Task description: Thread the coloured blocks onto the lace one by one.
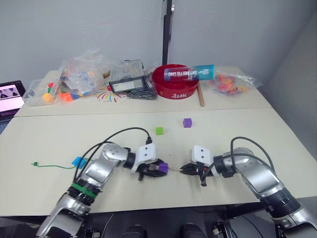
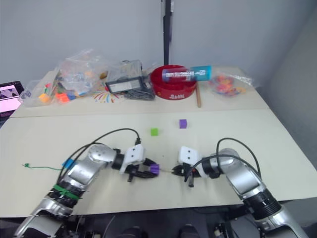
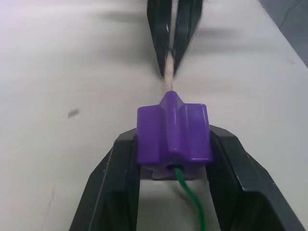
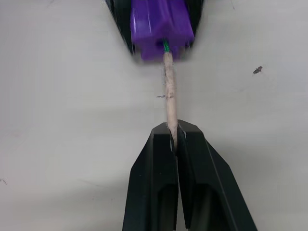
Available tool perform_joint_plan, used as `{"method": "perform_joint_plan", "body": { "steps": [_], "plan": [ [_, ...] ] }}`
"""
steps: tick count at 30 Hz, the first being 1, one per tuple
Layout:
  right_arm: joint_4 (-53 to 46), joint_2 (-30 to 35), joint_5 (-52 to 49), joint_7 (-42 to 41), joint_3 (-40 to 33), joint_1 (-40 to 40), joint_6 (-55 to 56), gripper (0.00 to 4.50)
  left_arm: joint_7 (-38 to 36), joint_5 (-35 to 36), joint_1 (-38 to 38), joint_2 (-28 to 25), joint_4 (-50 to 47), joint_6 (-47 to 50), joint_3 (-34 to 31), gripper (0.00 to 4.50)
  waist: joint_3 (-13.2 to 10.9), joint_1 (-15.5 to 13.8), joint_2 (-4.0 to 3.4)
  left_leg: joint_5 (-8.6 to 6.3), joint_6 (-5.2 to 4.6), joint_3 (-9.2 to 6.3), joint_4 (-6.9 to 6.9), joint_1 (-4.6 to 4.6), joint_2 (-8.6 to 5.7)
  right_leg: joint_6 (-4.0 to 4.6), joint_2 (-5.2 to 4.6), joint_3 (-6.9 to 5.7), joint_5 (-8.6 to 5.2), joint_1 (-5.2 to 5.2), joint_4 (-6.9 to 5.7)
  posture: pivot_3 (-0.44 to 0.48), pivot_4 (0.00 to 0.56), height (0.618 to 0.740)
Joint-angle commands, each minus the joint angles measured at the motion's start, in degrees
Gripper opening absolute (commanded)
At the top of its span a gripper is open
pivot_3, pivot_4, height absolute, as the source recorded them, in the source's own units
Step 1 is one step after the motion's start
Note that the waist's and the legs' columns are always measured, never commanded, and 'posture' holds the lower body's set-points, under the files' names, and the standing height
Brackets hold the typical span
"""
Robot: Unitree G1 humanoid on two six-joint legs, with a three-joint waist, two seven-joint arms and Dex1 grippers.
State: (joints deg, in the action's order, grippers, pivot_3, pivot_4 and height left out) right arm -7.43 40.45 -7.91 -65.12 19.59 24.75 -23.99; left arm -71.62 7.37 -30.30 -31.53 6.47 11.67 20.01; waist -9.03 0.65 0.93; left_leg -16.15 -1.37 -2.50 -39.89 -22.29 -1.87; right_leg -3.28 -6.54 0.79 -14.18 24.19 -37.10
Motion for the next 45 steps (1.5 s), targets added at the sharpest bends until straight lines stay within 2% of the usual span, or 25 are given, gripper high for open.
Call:
{"method": "perform_joint_plan", "body": {
  "steps": [1,8,13,19,29,30,36,45],
  "plan": [
    [-0.66,0.27,1.00,-0.32,0.31,1.09,-0.20,0.00,-2.25,1.51,1.72,-3.67,-1.31,-0.26,-2.80,1.38,0.00,0.02,0.00,0.00,0.00,0.00,0.00,0.00,0.00,0.00,0.00,0.00,0.00,-0.01,0.01,0.000,0.150,0.740],
    [-0.73,-0.71,1.36,-0.50,0.72,2.81,-0.63,0.00,-6.61,1.51,5.85,-13.62,6.07,-6.80,-7.46,1.38,0.00,0.35,-0.01,0.00,-0.01,0.00,0.06,0.05,0.06,0.01,0.05,-0.01,0.00,0.02,0.00,0.000,0.150,0.740],
    [-0.63,-1.08,1.54,-0.68,0.80,3.42,-0.72,0.00,-9.41,1.32,7.58,-17.73,12.53,-12.03,-9.81,1.38,0.04,0.73,-0.07,-0.01,-0.01,0.07,0.14,0.17,0.14,0.02,0.10,0.01,-0.01,0.01,-0.02,0.000,0.150,0.740],
    [-0.78,-1.22,1.74,-0.89,0.68,3.47,-0.82,0.00,-10.06,0.87,8.26,-18.97,17.26,-15.71,-11.43,1.38,0.04,0.80,-0.09,-0.02,-0.02,0.20,0.15,0.26,0.24,0.05,0.16,0.03,-0.03,-0.03,-0.03,0.000,0.150,0.740],
    [-0.91,-1.18,1.76,-1.14,0.65,3.34,-1.00,0.00,-9.04,1.20,7.46,-17.29,18.75,-18.11,-12.32,1.38,0.05,0.82,-0.09,-0.02,-0.03,0.23,0.16,0.28,0.27,0.05,0.18,0.04,-0.02,-0.02,-0.05,0.000,0.150,0.740],
    [-0.94,-1.22,1.79,-1.12,0.71,3.32,-1.00,0.00,-9.12,1.62,7.16,-17.16,18.66,-17.86,-12.54,2.40,0.05,0.80,-0.09,-0.02,-0.03,0.23,0.16,0.28,0.27,0.05,0.18,0.04,-0.02,-0.02,-0.05,0.000,0.150,0.740],
    [-0.89,-1.41,1.90,-1.12,0.99,3.22,-0.91,0.00,-9.90,5.17,4.91,-17.33,14.30,-15.10,-14.97,4.34,0.04,0.62,-0.09,-0.02,-0.03,0.23,0.13,0.19,0.25,0.05,0.17,0.04,-0.02,0.04,-0.05,0.000,0.150,0.740],
    [-0.48,-1.76,2.13,-1.28,1.26,3.60,-0.63,0.00,-12.32,10.96,4.91,-18.96,1.78,-3.76,-16.55,4.44,0.02,0.28,-0.06,-0.04,-0.06,0.19,0.10,0.00,0.23,0.03,0.15,0.01,-0.01,0.07,-0.08,0.000,0.150,0.740]
  ]
}}
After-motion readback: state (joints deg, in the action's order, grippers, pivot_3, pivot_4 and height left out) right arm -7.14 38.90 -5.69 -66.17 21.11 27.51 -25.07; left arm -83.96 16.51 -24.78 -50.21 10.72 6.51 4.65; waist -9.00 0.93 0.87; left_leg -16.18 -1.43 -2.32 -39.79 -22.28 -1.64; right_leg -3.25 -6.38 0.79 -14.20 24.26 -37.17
